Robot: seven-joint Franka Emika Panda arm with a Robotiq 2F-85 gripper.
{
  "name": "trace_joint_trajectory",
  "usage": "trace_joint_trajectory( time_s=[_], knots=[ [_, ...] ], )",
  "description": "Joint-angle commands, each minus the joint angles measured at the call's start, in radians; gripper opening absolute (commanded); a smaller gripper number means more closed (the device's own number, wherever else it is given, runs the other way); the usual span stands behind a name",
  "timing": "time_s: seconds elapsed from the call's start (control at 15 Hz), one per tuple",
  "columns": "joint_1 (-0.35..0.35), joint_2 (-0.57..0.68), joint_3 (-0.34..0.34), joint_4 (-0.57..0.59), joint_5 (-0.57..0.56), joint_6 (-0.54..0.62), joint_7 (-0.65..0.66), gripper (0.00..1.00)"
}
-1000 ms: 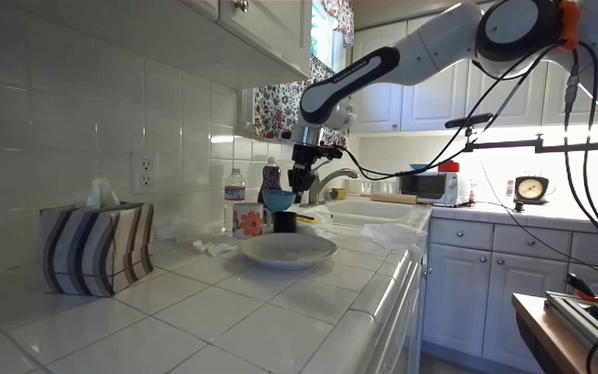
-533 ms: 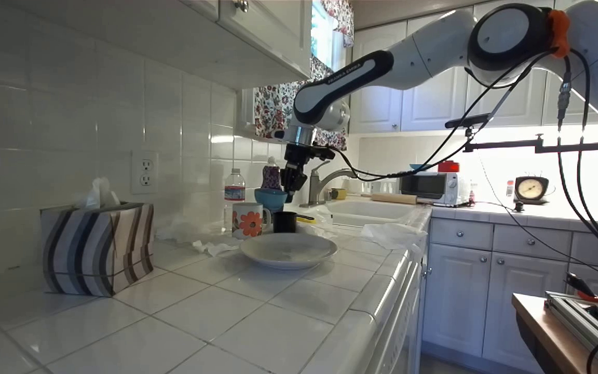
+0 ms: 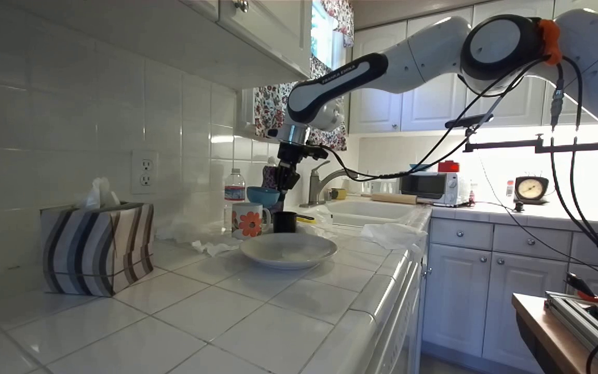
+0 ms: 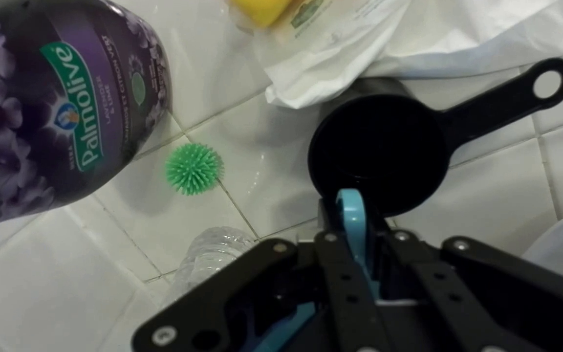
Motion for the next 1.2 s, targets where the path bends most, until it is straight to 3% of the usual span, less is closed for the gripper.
trace_joint_trajectory(
  time_s=[0.0, 1.13],
  knots=[
    [0.000, 0.051, 0.008, 0.100, -0.012, -0.049, -0.008, 0.03],
    [0.006, 0.208, 0.005, 0.372, -0.023, -0.159, 0.001, 0.03]
  ],
)
